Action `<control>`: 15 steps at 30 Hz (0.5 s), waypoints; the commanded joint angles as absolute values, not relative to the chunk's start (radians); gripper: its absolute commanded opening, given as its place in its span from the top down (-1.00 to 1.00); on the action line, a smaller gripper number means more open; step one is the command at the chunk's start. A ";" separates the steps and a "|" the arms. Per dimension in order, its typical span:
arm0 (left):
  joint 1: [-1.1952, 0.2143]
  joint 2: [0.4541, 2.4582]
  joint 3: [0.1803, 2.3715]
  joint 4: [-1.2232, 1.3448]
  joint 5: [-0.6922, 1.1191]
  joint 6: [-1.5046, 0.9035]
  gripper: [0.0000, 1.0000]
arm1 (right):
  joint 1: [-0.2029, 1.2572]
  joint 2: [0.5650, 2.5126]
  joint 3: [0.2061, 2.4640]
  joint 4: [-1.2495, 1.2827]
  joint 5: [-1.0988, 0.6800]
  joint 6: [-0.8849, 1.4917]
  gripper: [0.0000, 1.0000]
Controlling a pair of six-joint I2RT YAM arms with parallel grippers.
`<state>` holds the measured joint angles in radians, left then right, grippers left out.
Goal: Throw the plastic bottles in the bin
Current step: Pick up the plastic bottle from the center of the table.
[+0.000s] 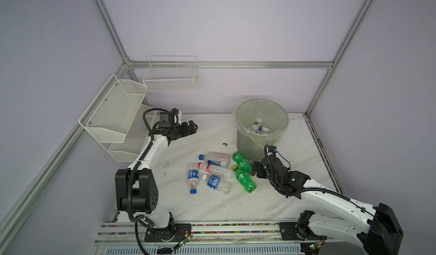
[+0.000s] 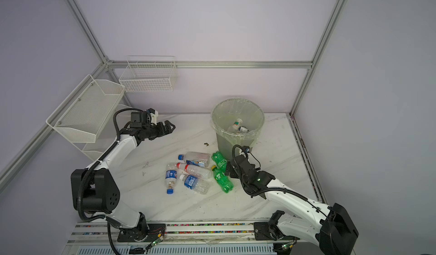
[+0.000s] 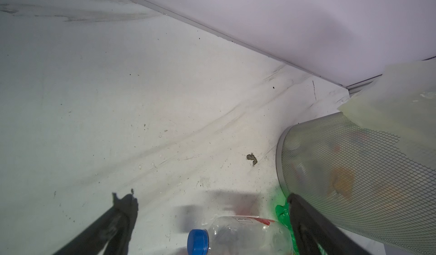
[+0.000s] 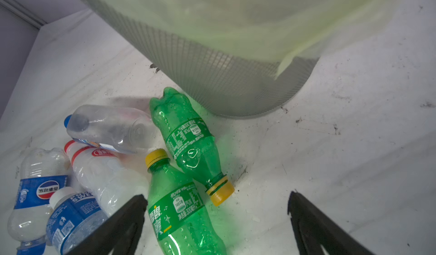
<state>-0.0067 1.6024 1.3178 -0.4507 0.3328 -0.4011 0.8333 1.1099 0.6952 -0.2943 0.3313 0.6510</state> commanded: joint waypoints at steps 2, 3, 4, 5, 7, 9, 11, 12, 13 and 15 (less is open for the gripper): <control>0.002 1.600 1.292 -0.410 0.358 -0.410 -1.00 | 0.902 1.191 0.742 -0.320 0.392 0.670 -0.95; 0.002 1.601 1.292 -0.410 0.360 -0.411 -1.00 | 0.916 1.206 0.747 -0.315 0.391 0.669 -0.95; 0.002 1.601 1.292 -0.409 0.361 -0.411 -1.00 | 0.925 1.222 0.754 -0.308 0.386 0.664 -0.95; 0.002 1.601 1.292 -0.409 0.360 -0.411 -1.00 | 0.931 1.230 0.759 -0.302 0.378 0.660 -0.95; 0.002 1.601 1.293 -0.409 0.357 -0.410 -1.00 | 0.937 1.246 0.764 -0.282 0.354 0.644 -0.95; 0.002 1.601 1.295 -0.410 0.360 -0.411 -1.00 | 0.938 1.257 0.759 -0.260 0.321 0.625 -0.95; 0.002 1.599 1.298 -0.409 0.365 -0.416 -1.00 | 0.940 1.272 0.759 -0.253 0.291 0.609 -0.95; 0.002 1.597 1.298 -0.409 0.369 -0.417 -0.99 | 0.940 1.280 0.762 -0.257 0.282 0.604 -0.95; 0.002 1.597 1.297 -0.409 0.370 -0.418 -1.00 | 0.941 1.290 0.766 -0.263 0.275 0.599 -0.95; 0.002 1.598 1.297 -0.410 0.366 -0.419 -1.00 | 0.946 1.305 0.773 -0.274 0.269 0.592 -0.95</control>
<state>-0.0067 1.6028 1.3178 -0.4492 0.3477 -0.4091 0.9352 1.2873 0.7460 -0.2714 0.2913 0.6147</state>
